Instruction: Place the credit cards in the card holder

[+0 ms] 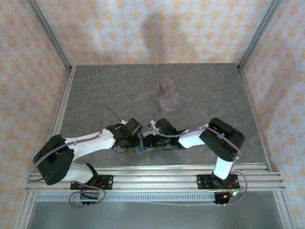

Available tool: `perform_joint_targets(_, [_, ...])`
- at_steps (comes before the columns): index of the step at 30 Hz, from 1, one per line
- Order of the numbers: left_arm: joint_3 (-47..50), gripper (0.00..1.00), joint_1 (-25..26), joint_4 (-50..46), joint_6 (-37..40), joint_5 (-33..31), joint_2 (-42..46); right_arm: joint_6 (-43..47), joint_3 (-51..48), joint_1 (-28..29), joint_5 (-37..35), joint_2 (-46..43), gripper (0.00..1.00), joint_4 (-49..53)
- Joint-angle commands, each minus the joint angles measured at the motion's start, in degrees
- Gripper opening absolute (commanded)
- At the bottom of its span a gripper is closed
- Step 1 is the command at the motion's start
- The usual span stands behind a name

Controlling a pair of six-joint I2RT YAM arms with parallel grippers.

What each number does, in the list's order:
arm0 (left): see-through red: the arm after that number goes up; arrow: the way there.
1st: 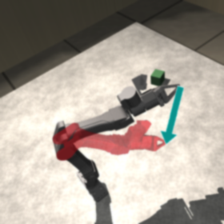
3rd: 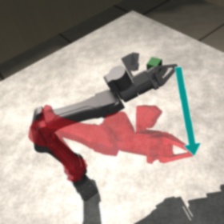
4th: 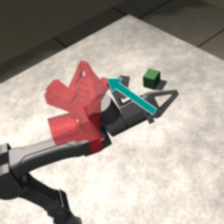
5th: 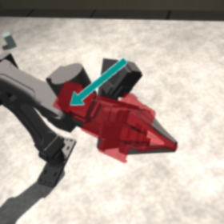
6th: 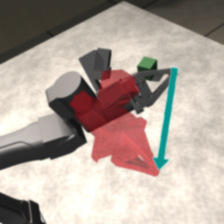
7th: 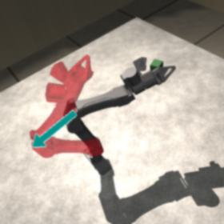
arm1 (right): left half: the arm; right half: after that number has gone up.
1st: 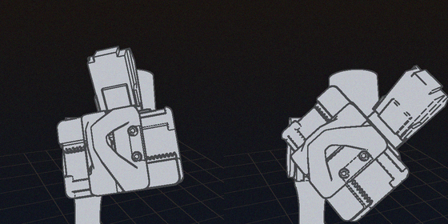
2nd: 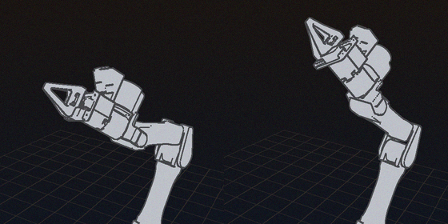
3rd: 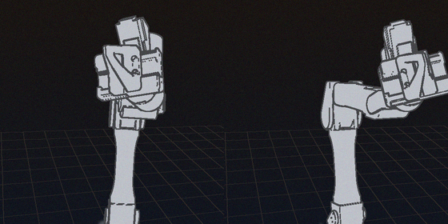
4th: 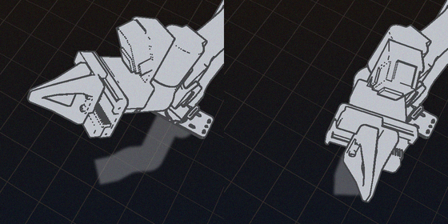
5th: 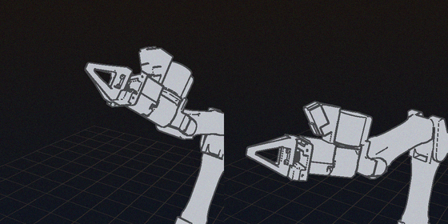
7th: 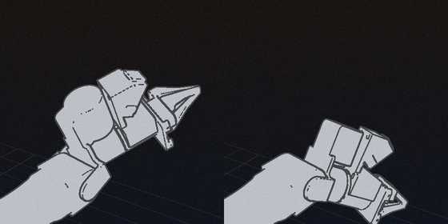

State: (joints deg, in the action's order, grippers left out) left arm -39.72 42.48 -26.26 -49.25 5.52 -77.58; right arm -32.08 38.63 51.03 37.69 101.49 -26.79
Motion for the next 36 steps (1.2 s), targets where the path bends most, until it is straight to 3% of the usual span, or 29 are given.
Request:
perform_joint_targets(1, [-0.9, 0.22, -1.31, -2.74, 0.2, 0.33, 5.42, 1.51, -0.58, 0.3, -3.94, 0.92, 0.15, 7.08])
perform_joint_targets(7, [0.33, 0.23, -3.09, -4.73, 1.09, 0.44, 8.29, 2.12, 1.11, 0.3, -3.07, -0.19, 0.2, 9.83])
perform_joint_targets(17, [1.93, 0.23, -3.11, -0.47, 0.98, 2.11, 3.86, 4.0, 3.09, 0.3, -2.64, -4.86, 0.3, 15.61])
perform_joint_targets(36, [2.46, 0.21, -3.1, 2.67, 1.09, 3.18, -1.32, 3.26, 3.2, 0.22, 2.47, -5.47, 0.45, 12.64])
